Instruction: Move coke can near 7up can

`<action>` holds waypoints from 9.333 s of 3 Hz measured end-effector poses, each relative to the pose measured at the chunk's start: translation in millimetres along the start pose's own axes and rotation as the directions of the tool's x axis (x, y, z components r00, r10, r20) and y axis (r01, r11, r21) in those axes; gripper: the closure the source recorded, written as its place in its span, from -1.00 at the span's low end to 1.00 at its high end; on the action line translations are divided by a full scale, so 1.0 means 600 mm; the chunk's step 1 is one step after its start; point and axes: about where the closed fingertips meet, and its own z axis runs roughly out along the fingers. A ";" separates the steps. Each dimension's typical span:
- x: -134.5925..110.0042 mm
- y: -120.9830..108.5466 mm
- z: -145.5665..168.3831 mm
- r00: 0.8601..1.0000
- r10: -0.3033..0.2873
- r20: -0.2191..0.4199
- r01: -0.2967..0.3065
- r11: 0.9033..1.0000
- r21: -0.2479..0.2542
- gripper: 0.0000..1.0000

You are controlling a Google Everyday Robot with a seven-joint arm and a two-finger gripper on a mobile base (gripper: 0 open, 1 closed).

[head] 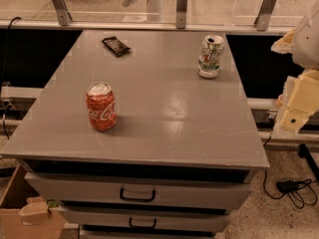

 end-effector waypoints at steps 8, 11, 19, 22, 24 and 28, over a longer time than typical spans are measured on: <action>-0.415 -0.009 0.251 0.762 0.014 0.647 0.150 0.969 -0.197 -1.00; -0.531 0.051 0.323 0.589 0.158 0.793 0.207 0.918 -0.337 -1.00; -0.268 -0.127 0.095 0.443 0.141 0.885 -0.076 0.990 -0.120 1.00; -0.136 -0.219 0.095 0.294 0.108 0.950 -0.170 0.984 -0.059 1.00; -0.068 -0.257 0.132 0.255 0.117 0.960 -0.232 0.971 -0.057 1.00; -0.045 -0.284 0.253 0.235 0.231 0.944 -0.274 0.948 -0.164 0.63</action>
Offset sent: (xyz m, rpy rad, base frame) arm 0.0074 0.0216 -0.0063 0.0871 0.0236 0.0381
